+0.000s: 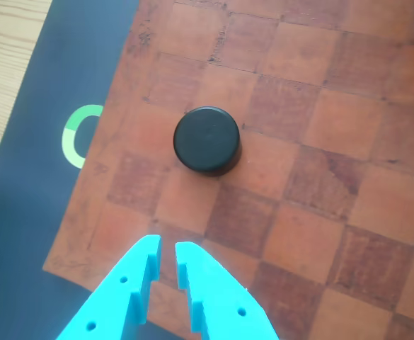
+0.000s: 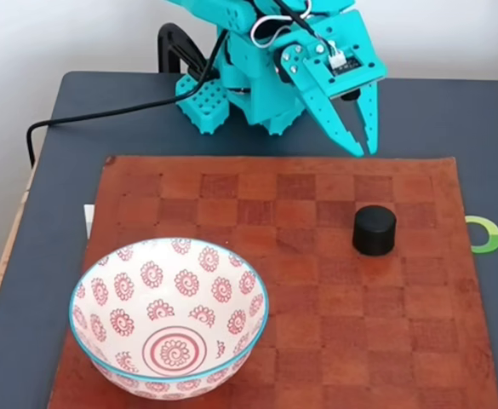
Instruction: Grasp a black cylinder and put it in the bin.
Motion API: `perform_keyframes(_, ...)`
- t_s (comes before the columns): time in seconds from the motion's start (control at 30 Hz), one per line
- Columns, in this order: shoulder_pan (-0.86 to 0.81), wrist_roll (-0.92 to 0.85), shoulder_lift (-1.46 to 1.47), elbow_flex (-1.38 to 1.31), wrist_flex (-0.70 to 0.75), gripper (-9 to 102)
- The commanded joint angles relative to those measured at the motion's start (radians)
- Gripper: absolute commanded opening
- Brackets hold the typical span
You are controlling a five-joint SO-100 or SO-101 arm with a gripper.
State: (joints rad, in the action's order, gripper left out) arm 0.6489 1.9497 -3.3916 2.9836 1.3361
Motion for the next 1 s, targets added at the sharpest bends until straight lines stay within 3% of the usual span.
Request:
perform_keyframes(0.0,0.002,-0.008,-0.043,-0.066,0.014,0)
perform_keyframes(0.97,0.035,-0.009,1.127,-0.767,-0.003,1)
